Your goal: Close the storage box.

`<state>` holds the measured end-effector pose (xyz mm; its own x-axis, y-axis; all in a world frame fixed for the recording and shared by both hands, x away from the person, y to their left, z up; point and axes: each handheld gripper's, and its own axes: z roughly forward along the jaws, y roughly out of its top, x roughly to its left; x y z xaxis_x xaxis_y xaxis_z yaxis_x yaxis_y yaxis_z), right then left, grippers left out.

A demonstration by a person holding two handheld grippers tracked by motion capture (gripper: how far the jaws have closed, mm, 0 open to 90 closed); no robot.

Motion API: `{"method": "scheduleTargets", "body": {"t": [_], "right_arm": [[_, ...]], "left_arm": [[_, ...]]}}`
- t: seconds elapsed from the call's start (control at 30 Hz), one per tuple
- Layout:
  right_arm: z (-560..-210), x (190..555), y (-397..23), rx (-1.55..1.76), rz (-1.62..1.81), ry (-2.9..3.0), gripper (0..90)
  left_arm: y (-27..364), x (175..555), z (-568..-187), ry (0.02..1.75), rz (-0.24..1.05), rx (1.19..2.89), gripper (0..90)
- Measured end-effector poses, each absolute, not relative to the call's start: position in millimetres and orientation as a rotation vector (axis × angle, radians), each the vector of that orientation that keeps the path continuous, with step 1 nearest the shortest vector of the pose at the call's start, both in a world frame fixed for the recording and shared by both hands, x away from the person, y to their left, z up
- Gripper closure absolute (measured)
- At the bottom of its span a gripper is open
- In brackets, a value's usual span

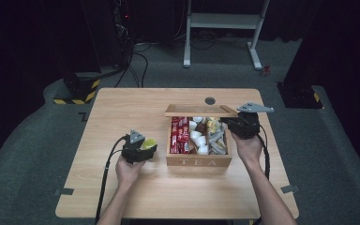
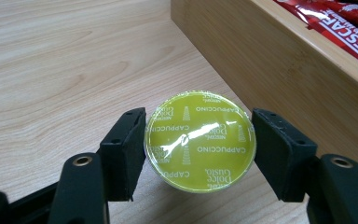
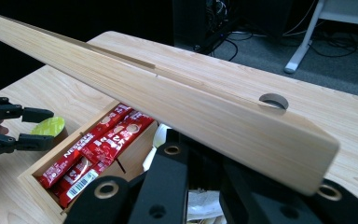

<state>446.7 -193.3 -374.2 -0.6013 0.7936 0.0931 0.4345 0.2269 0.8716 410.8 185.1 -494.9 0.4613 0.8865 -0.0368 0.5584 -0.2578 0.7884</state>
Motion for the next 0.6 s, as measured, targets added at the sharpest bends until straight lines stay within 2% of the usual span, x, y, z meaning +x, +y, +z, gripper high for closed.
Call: {"method": "scheduleTargets", "body": {"t": [0.17, 0.37, 0.6], "right_arm": [[-374.3, 446.3, -193.1, 1.136, 1.324, 2.136, 90.0], [-374.3, 446.1, -193.1, 1.142, 1.326, 2.137, 90.0], [-374.3, 446.1, -193.0, 1.143, 1.326, 2.137, 90.0]], "left_arm": [[183.6, 412.5, -497.2, 1.210, 0.554, 1.960, 36.9], [185.0, 413.0, -496.7, 1.218, 0.540, 1.943, 31.7], [192.1, 408.2, -492.5, 1.215, 0.540, 1.915, 31.1]]}}
